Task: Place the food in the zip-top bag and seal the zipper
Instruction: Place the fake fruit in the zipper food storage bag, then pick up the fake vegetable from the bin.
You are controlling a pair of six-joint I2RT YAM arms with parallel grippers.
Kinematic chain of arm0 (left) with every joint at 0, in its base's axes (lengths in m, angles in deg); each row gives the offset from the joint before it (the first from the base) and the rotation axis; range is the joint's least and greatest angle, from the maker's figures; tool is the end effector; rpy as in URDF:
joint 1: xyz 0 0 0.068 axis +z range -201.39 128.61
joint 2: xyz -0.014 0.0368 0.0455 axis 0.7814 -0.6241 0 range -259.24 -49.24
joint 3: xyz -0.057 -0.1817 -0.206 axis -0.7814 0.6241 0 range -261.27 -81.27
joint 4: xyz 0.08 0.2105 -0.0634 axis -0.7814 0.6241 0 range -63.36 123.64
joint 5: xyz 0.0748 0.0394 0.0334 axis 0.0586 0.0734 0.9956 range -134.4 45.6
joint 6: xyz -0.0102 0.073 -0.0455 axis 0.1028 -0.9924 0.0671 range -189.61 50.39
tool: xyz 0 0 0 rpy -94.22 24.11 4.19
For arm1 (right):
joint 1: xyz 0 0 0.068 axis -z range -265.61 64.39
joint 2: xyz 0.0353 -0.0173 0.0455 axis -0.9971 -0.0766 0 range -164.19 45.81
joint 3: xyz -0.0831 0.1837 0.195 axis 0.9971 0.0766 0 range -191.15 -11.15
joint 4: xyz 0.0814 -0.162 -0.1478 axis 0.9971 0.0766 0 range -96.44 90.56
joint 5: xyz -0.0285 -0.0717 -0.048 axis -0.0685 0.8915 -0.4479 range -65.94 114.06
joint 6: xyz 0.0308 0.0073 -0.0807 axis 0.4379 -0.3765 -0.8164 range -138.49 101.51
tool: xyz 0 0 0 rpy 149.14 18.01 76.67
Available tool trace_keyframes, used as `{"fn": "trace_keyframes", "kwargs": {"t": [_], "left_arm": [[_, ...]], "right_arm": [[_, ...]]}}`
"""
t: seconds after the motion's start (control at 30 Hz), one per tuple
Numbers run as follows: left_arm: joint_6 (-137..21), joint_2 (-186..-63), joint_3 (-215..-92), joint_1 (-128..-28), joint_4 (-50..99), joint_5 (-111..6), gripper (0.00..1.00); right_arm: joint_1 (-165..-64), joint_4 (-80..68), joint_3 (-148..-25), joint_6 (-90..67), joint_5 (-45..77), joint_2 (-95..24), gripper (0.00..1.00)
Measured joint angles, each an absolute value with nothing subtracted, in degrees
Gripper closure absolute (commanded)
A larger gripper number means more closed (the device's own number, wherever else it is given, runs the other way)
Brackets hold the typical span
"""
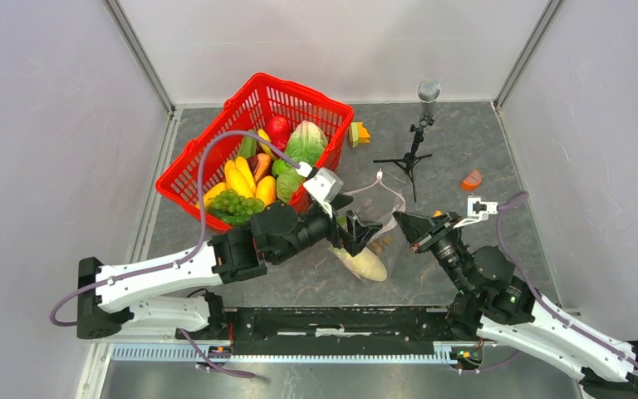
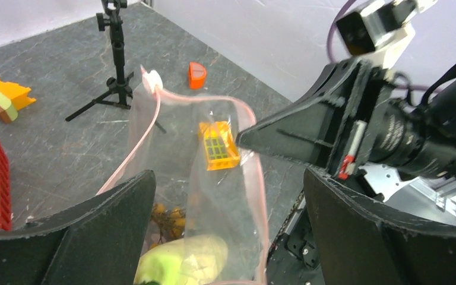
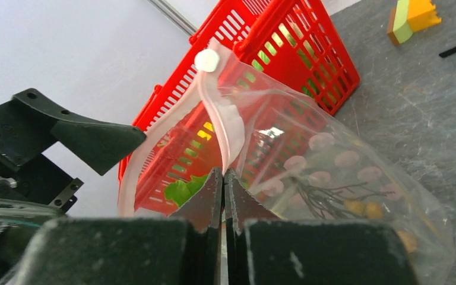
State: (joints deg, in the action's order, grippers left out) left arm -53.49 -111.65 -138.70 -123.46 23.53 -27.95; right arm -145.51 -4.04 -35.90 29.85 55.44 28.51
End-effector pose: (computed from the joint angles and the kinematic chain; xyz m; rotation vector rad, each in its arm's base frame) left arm 0.1010 -0.2418 0.3907 0.5778 1.5865 -0.9526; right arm 0.0872 0.0708 0.2941 0.3127 1.5691 1.1021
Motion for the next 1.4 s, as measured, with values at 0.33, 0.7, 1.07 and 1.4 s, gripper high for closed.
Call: {"fn": "trace_keyframes", "kwargs": {"t": [0.33,0.7,1.07,1.4], "left_arm": [[-53.03,-104.79,-142.52,-123.46,38.02,-19.25,0.00],[-50.08,-96.11,-144.99,-123.46,50.93,-12.21,0.00],[-50.10,-105.11,-151.24,-120.18,56.53,-10.51,0.00],[-49.56,-110.10,-156.60,-97.56,60.53,-19.43,0.00]], "right_arm": [[-145.51,4.20,-52.14,18.99,53.56,21.90,1.00],[-145.51,11.30,-59.97,13.54,52.44,20.55,0.99],[-145.51,15.87,-61.83,11.20,51.09,21.97,0.98],[-145.51,16.81,-61.96,7.62,50.65,24.24,0.99]]}}
